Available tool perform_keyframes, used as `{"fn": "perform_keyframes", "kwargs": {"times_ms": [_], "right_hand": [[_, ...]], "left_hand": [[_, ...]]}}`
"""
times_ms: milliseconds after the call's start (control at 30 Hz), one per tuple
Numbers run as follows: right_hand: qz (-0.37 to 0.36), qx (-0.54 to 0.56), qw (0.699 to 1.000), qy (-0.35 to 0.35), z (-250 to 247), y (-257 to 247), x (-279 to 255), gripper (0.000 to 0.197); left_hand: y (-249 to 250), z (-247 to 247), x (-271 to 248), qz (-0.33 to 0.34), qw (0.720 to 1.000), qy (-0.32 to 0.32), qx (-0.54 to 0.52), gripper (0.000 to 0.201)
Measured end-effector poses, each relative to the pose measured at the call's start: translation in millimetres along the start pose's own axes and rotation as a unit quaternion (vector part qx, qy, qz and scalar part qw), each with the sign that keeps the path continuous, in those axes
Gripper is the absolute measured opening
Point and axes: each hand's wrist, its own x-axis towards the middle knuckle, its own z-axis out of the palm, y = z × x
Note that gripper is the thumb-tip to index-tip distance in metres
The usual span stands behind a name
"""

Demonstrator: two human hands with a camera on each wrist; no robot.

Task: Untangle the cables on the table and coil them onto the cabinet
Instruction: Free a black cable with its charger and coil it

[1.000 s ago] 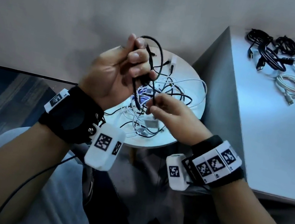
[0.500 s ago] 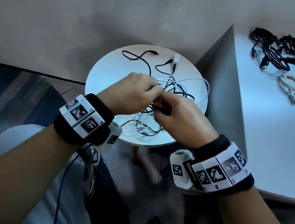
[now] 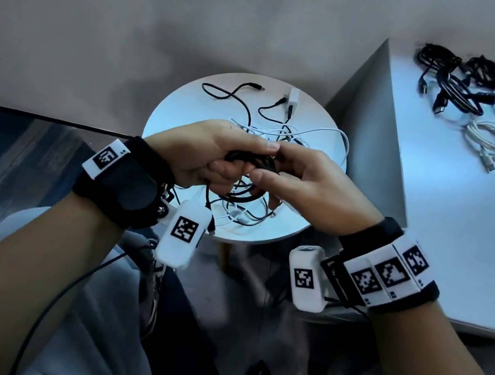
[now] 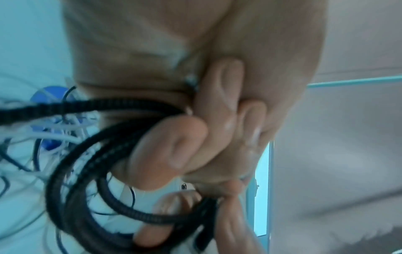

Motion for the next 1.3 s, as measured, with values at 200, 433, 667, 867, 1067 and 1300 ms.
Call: {"fn": "perform_keyframes", "kwargs": {"times_ms": [200, 433, 667, 867, 1067, 1300], "right_hand": [[0.029, 0.118, 0.992, 0.035, -3.5, 3.6, 2.5, 0.011], [0.049, 0.237, 0.969, 0.038, -9.5, -4.2, 1.2, 0.014], [0.054, 0.317, 0.947, 0.004, -7.2, -4.4, -0.3, 0.016], [0.075, 0.387, 0.919, -0.002, 6.0, -5.0, 0.1, 0.008], [0.086, 0.324, 0.942, -0.008, -0.4, -4.2, -0.1, 0.023], [0.067, 0.323, 0.942, -0.055, -2.1, -5.0, -6.1, 0.015]], "left_hand": [[-3.1, 7.1, 8.1, 0.043, 0.993, 0.086, -0.072, 0.026], [-7.9, 13.0, 9.7, 0.121, 0.961, 0.109, -0.222, 0.01], [-4.5, 11.9, 9.1, 0.141, 0.959, 0.11, -0.222, 0.019], [-6.0, 4.4, 7.7, 0.128, 0.963, 0.112, -0.21, 0.019], [-6.0, 7.3, 2.0, 0.108, 0.959, 0.078, -0.25, 0.008], [2.5, 9.2, 1.3, 0.107, 0.975, 0.091, -0.171, 0.017]]}}
